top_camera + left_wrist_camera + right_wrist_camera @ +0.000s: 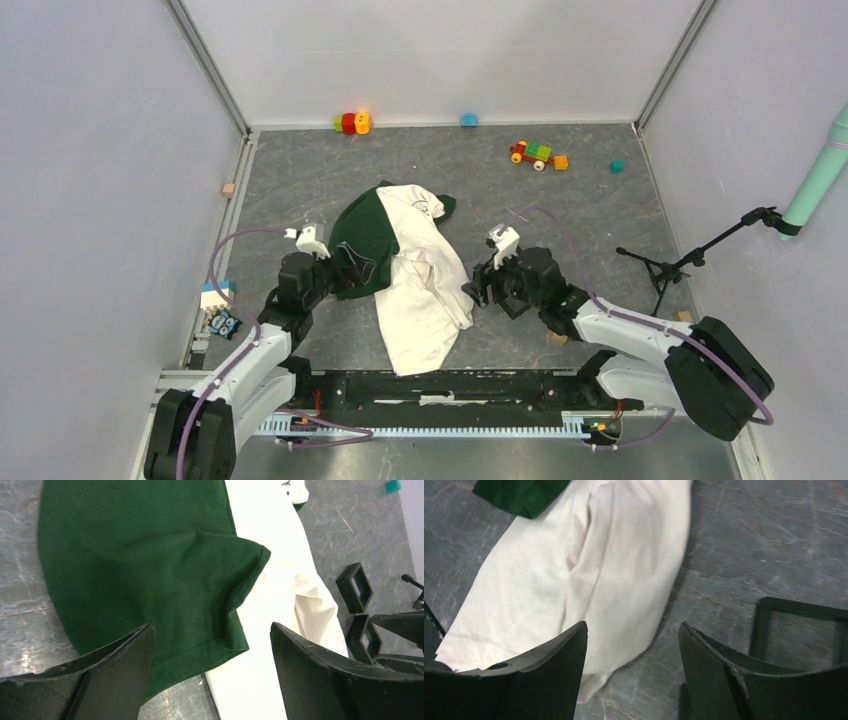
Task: Remove the brooch from the garment
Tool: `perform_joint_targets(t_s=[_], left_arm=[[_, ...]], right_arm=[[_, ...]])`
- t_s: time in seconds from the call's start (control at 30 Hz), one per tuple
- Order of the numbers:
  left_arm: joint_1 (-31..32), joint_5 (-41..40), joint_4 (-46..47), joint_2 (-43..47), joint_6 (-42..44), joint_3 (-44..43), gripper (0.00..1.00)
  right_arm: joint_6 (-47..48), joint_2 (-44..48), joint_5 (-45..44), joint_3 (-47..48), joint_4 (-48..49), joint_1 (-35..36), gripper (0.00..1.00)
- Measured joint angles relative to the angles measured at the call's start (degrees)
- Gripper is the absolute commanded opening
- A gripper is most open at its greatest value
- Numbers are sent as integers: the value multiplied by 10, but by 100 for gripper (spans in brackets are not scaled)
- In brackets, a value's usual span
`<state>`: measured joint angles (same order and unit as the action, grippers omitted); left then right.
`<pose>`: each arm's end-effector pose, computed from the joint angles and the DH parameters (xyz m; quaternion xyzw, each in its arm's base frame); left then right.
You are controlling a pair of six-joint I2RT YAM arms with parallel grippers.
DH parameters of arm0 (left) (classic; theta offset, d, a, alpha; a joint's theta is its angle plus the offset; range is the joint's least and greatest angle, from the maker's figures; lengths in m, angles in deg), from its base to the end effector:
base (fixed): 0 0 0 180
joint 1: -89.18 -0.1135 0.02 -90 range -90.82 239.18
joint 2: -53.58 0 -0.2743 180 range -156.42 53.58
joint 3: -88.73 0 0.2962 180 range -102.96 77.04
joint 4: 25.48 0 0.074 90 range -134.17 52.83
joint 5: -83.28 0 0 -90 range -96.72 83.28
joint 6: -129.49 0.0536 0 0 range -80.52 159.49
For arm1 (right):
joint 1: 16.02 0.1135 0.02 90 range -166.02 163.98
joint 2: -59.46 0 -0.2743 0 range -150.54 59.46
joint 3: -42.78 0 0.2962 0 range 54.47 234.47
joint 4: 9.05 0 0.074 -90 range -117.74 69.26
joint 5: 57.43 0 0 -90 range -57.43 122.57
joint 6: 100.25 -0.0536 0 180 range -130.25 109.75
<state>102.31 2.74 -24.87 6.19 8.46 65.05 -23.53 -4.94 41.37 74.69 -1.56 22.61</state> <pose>0.2144 -0.0591 0.1465 -0.0845 0.8285 -0.2703 0.4832 0.2030 0.1727 0.1481 -0.2247 0.8114 0.2926 0.4534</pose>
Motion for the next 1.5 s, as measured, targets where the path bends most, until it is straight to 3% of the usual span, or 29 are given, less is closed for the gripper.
perform_joint_targets(t_s=[0.2,0.4,0.63,0.7,0.77,0.8,0.9,1.1,1.27,1.5], left_arm=[[37,2,0,-68,1,-26,86],[103,-28,-9,-124,13,-71,81],[134,-67,-35,-210,33,-128,74],[135,-81,-44,-233,33,-140,67],[135,-95,-57,-254,33,-151,53],[135,-99,-65,-262,34,-156,43],[135,-107,-74,-280,35,-168,3],[136,-124,-127,-289,49,-210,2],[132,-146,-220,-274,47,-320,2],[76,-178,-420,-257,43,-619,2]], right_arm=[[1,-39,-20,24,0,71,68],[-1,-45,-54,24,-2,129,59],[-6,-64,-95,24,-10,156,39],[-7,-68,-105,24,-11,160,29],[-8,-72,-112,24,-14,161,13],[-9,-75,-116,24,-17,162,3],[-10,-78,-136,29,-40,164,0],[-8,-69,-215,86,-116,163,0],[7,-57,-286,198,-208,118,0],[48,-88,-284,499,-355,8,0]])
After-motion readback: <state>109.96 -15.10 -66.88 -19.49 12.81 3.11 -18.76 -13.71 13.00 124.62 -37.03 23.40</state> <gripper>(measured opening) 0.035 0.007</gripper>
